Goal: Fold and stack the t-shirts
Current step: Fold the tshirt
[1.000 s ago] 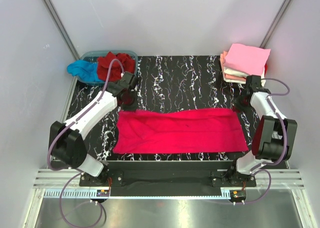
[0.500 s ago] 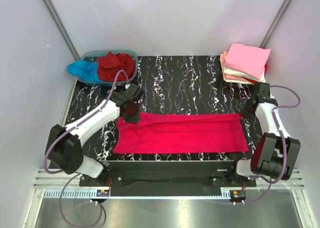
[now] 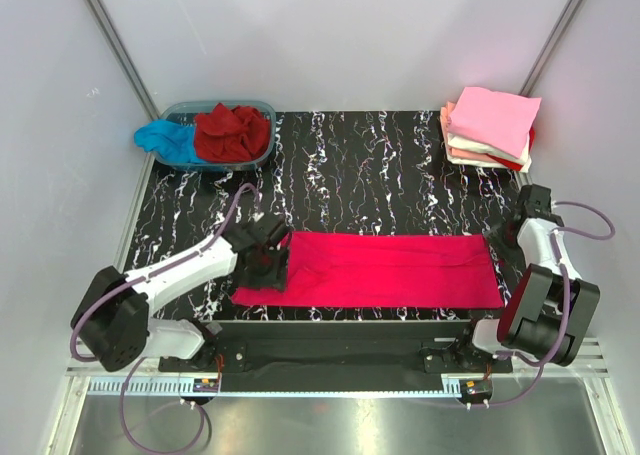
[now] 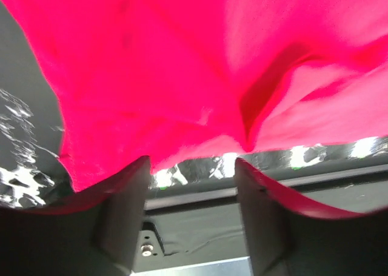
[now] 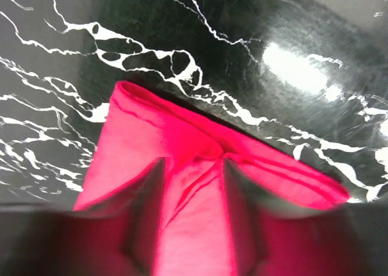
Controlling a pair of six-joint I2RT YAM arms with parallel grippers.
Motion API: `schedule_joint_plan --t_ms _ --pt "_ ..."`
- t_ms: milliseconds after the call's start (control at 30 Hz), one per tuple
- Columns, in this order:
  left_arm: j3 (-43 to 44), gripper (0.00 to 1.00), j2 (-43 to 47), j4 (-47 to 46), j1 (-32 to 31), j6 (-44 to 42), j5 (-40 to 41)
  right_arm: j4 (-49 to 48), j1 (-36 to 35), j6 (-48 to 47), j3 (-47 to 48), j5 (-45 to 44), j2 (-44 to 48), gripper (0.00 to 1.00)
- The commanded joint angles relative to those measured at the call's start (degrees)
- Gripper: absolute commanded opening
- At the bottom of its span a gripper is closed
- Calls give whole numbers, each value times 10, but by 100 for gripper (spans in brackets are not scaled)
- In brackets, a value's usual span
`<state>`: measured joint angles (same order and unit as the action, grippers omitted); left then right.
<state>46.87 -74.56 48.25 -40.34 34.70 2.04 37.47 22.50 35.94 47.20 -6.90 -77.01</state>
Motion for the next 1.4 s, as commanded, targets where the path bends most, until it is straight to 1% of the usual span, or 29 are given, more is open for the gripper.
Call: schedule_joint_plan --t_ms 0,33,67,100,133,167,233,333,367,500,600,700,733,767,867,900,967,1000,1033,1067,1100,1133,1167,1200,1233,1267,1300,1333,1367 --pt "-34 66 40 -28 -6 31 -29 -8 1 -10 12 -2 1 80" --pt "-34 66 45 -27 -7 31 -25 -8 1 -10 11 2 6 87" --pt "-24 67 51 -24 -6 32 -21 -8 1 -10 8 4 19 90" --pt "-15 68 53 -12 -7 33 -21 -9 1 -9 6 10 26 91" --pt "2 68 53 -6 -6 34 6 -9 1 -10 4 16 34 91" --pt "10 68 50 -2 -6 33 13 -12 1 -14 3 24 53 91" --pt "31 68 45 1 -6 34 32 -21 -2 -30 -3 58 75 86" --pt "44 64 36 -1 -5 43 61 -35 -19 -46 -10 102 115 81" --pt "42 63 33 -4 -2 46 66 -34 -49 -47 -9 102 126 79" --pt "24 60 21 -40 32 43 47 -26 -124 -48 -8 84 134 75" --pt "-9 57 14 -75 65 41 21 -42 -141 -59 -18 107 104 65" --pt "-33 55 -7 -115 90 38 -6 -47 -142 -67 -15 102 39 58" --pt "-35 54 -27 -129 98 37 -11 -44 -142 -69 -3 104 -2 56" --pt "-36 54 -38 -135 101 35 -15 -42 -144 -68 2 108 -20 51" --pt "-31 51 -84 -166 110 34 -17 -49 -159 -57 4 115 -75 50" --pt "-14 51 -97 -173 113 32 -31 -53 -166 -51 -2 115 -86 50" --pt "18 50 -158 -181 123 21 -30 -62 -190 -44 -8 115 -105 51" --pt "66 49 -184 -178 126 15 -29 -64 -199 -32 -11 115 -110 51" --pt "95 48 -240 -172 132 9 -31 -64 -209 -26 -13 117 -119 52" --pt "127 47 -269 -158 134 -1 -33 -62 -240 -22 -14 119 -124 52" --pt "196 47 -298 -150 136 -7 -40 -59 -254 -9 -18 119 -127 52" --pt "238 46 -360 -127 140 -18 -46 -56 -273 -2 -23 123 -130 52" --pt "285 45 -392 -111 141 -25 -50 -46 -308 4 -26 131 -127 52" --pt "392 45 -426 -92 143 -31 -49 -30 -335 32 -34 121 -116 52" --pt "456 45 -495 -70 146 -34 -47 -22 -362 44 -41 121 -72 51" --pt "523 46 -532 -29 147 -46 -48 -7 -387 66 -50 139 -47 51" --pt "673 48 -572 -6 148 -53 -66 -7 -452 122 -69 156 -19 52" --pt "757 50 -658 33 149 -60 -86 -12 -491 154 -73 173 29 53" --pt "840 52 -701 44 151 -67 -108 -2 -538 184 -67 180 46 54"
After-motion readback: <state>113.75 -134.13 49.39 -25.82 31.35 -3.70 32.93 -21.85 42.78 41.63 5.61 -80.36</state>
